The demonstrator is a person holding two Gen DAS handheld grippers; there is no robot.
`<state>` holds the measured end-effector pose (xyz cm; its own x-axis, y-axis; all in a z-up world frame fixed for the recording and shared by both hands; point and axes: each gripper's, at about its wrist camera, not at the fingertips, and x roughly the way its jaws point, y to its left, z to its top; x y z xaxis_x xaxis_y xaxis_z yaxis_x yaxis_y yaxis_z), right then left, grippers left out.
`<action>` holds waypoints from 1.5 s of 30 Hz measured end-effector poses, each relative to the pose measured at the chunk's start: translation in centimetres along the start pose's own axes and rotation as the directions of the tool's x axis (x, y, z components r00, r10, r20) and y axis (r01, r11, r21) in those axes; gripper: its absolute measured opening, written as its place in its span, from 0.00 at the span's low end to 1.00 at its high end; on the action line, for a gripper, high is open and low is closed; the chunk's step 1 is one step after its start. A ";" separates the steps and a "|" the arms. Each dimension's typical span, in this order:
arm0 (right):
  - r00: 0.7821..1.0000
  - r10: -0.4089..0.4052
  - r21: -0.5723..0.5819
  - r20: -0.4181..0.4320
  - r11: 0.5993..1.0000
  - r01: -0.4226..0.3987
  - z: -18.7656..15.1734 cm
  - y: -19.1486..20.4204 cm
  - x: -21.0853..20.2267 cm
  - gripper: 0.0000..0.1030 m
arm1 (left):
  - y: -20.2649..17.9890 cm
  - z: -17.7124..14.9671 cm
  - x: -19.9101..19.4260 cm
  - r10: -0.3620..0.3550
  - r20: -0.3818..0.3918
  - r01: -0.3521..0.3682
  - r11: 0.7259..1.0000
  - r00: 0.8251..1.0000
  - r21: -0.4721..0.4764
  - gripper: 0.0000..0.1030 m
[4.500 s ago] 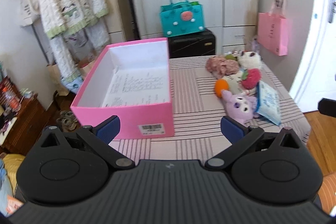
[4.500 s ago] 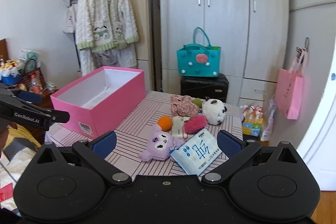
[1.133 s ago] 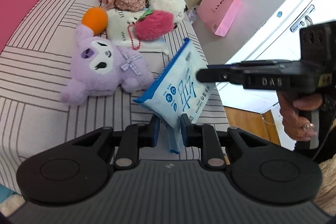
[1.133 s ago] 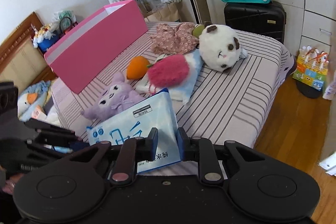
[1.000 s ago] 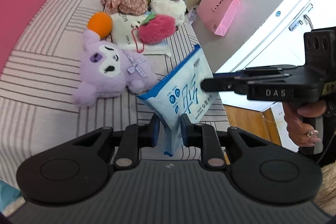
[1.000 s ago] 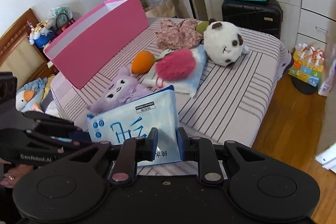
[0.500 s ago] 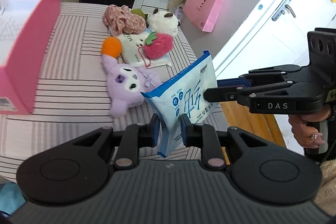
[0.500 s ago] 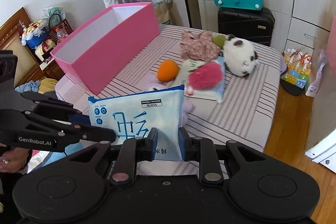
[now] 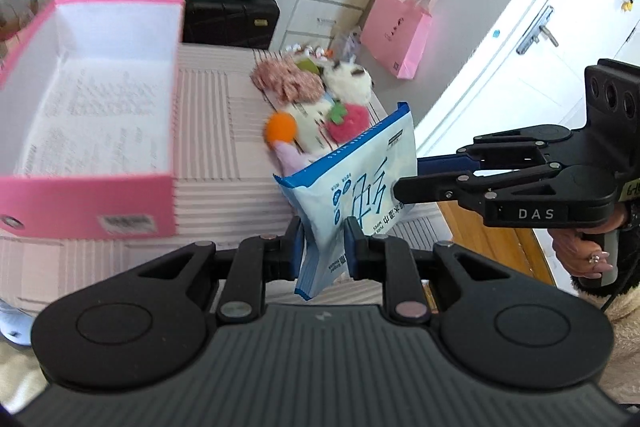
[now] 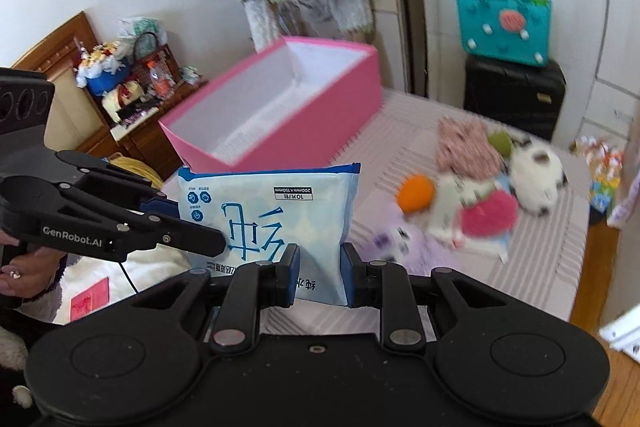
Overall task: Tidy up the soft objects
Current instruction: 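Lift the wipes pack with the left tool and carry it over the pink box, then lower the wipes pack into the pink box and open the left tool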
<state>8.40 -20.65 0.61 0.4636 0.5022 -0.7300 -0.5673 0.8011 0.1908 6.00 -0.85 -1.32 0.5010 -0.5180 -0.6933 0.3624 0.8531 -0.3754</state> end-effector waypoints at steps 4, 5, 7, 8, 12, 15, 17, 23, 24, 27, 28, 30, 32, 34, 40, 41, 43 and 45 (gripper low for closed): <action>0.999 0.013 -0.031 0.042 0.999 -0.012 2.3 1.5 0.5 0.27 | 1.6 1.2 -2.2 0.018 0.043 -0.019 1.000 0.999 0.017 0.19; 0.998 0.017 -0.036 0.053 0.999 -0.015 3.0 1.9 0.8 0.27 | 2.0 1.5 -2.7 0.020 0.052 -0.022 1.000 0.998 0.021 0.19; 0.997 0.020 -0.050 0.078 0.999 -0.017 4.0 2.4 1.2 0.27 | 3.0 2.3 -3.6 0.022 0.067 -0.023 0.999 0.998 0.022 0.19; 0.995 0.023 -0.060 0.094 0.998 -0.018 4.7 2.8 1.4 0.27 | 3.5 2.7 -4.0 0.021 0.074 -0.023 1.000 0.997 0.021 0.19; 0.991 0.025 -0.106 0.133 0.994 -0.011 7.0 3.8 3.0 0.27 | 5.6 4.3 -5.2 0.039 0.105 -0.041 0.999 0.994 0.022 0.19; 0.989 0.032 -0.122 0.143 0.992 -0.015 9.0 3.9 4.6 0.27 | 7.4 5.5 -5.5 0.062 0.132 -0.065 0.998 0.989 0.015 0.19; 0.988 0.040 -0.114 0.148 0.993 -0.023 10.2 3.5 5.7 0.27 | 8.6 6.6 -5.3 0.076 0.143 -0.078 0.997 0.987 0.003 0.19; 0.987 0.043 -0.074 0.152 0.997 -0.032 14.0 1.8 10.0 0.20 | 12.3 10.4 -3.5 0.126 0.149 -0.122 0.992 0.981 -0.034 0.20; 0.988 0.045 -0.065 0.148 0.997 -0.035 14.5 1.5 10.8 0.20 | 13.0 11.1 -3.0 0.135 0.147 -0.130 0.990 0.980 -0.046 0.21; 0.991 0.050 -0.027 0.121 0.999 -0.047 16.0 0.4 13.4 0.20 | 15.0 13.1 -1.3 0.156 0.118 -0.149 0.987 0.981 -0.065 0.23; 0.993 0.045 -0.017 0.108 0.999 -0.043 16.5 0.1 14.3 0.20 | 15.4 13.6 -0.8 0.165 0.109 -0.159 0.985 0.980 -0.061 0.23; 0.997 0.020 0.006 0.081 1.000 -0.020 17.8 -0.4 16.3 0.20 | 16.9 14.8 0.6 0.185 0.077 -0.179 0.981 0.980 -0.075 0.23; 0.998 0.007 0.015 0.061 1.000 -0.008 18.7 -0.7 17.9 0.20 | 18.2 15.8 1.8 0.201 0.052 -0.195 0.976 0.978 -0.094 0.23; 0.999 -0.013 0.021 0.036 1.000 0.012 19.3 -0.9 19.5 0.20 | 19.2 16.7 2.7 0.236 0.042 -0.231 0.968 0.971 -0.098 0.23; 0.994 -0.112 -0.002 -0.016 0.994 0.112 18.9 -0.5 22.3 0.20 | 21.5 18.5 6.2 0.258 -0.068 -0.264 0.960 0.964 -0.093 0.23; 0.992 -0.123 -0.012 -0.022 0.992 0.122 18.8 -0.4 22.4 0.20 | 21.7 18.6 6.8 0.254 -0.093 -0.262 0.962 0.963 -0.083 0.23; 0.991 -0.131 -0.033 -0.033 0.991 0.130 18.7 0.0 22.6 0.20 | 22.2 18.6 7.4 0.239 -0.130 -0.252 0.964 0.962 -0.088 0.23; 0.991 -0.124 -0.049 -0.045 0.991 0.122 18.9 0.2 22.8 0.20 | 22.7 18.7 7.3 0.229 -0.143 -0.243 0.966 0.963 -0.086 0.23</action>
<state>31.73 -2.89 -3.60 0.4994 0.3836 -0.7768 -0.5393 0.8394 0.0678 32.56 13.50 -3.44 0.4530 -0.2943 -0.8415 0.1612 0.9554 -0.2474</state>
